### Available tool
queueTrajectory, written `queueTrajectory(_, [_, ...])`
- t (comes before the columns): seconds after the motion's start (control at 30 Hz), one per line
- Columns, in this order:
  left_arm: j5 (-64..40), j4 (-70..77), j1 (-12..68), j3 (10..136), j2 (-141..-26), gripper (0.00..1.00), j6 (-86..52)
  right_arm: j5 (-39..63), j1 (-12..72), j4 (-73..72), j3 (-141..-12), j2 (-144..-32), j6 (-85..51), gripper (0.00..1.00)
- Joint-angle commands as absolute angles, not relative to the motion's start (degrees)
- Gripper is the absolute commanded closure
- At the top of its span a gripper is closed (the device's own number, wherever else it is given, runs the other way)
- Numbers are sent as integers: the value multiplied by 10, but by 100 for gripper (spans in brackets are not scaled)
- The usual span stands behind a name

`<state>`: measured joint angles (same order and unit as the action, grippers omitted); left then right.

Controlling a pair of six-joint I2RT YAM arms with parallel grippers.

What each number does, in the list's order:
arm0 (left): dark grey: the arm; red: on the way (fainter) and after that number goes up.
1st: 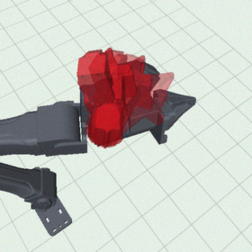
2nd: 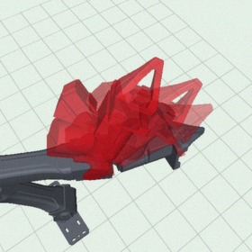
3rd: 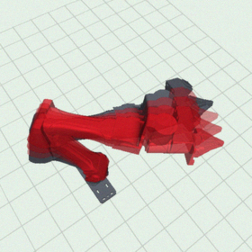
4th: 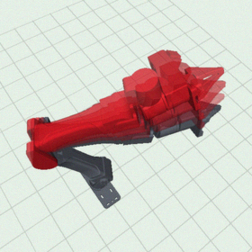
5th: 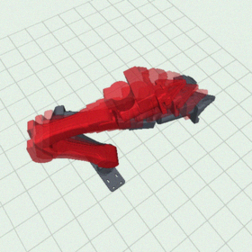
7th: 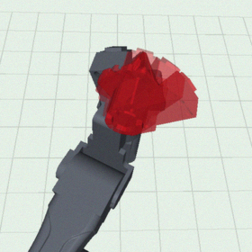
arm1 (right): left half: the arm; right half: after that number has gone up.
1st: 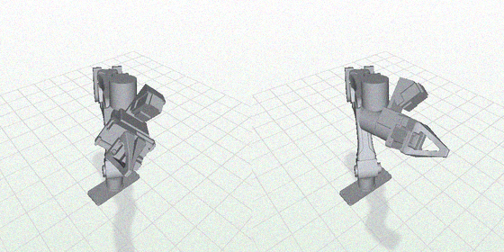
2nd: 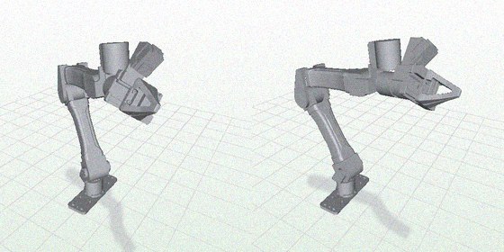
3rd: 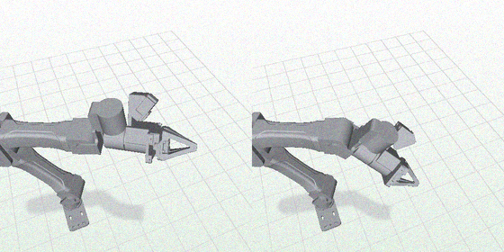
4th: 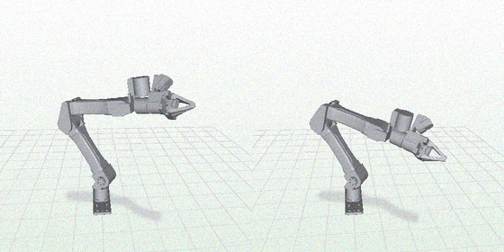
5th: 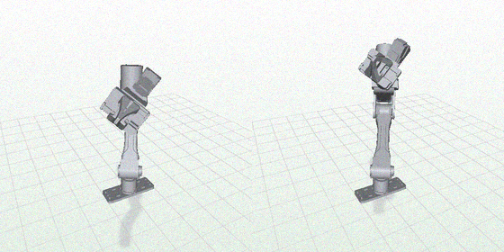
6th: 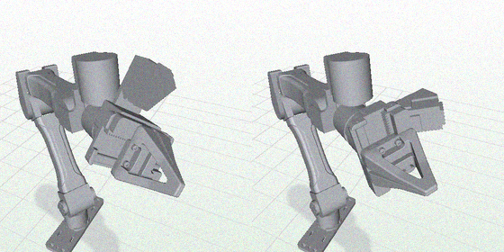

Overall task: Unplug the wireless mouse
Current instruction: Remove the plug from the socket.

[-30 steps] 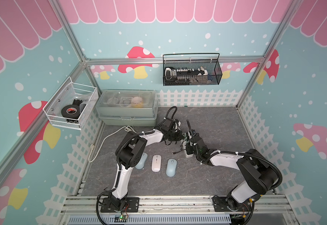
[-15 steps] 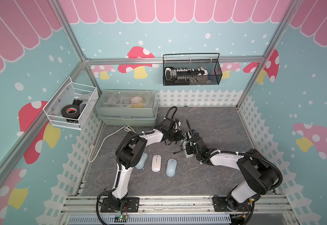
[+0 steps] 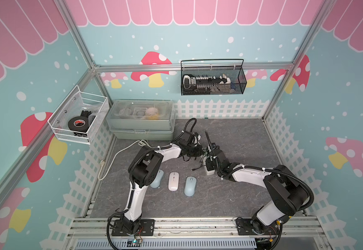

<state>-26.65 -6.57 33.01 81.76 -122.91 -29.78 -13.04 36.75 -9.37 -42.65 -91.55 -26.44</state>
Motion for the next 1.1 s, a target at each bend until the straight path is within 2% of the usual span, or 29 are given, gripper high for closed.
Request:
queueTrajectory(0.0, [-227, -158, 329, 795, -1278, 100, -299, -112, 373, -111, -442, -923, -266, 93])
queueTrajectory(0.37, [-226, -160, 329, 795, -1280, 100, -298, -127, 373, -106, -441, -898, -260, 94])
queueTrajectory(0.63, [-226, -162, 329, 796, -1281, 100, -298, -134, 373, -173, -401, -880, -256, 98])
queueTrajectory(1.07, [-223, -165, 330, 798, -1282, 100, -298, -147, 373, -241, -343, -811, -243, 98])
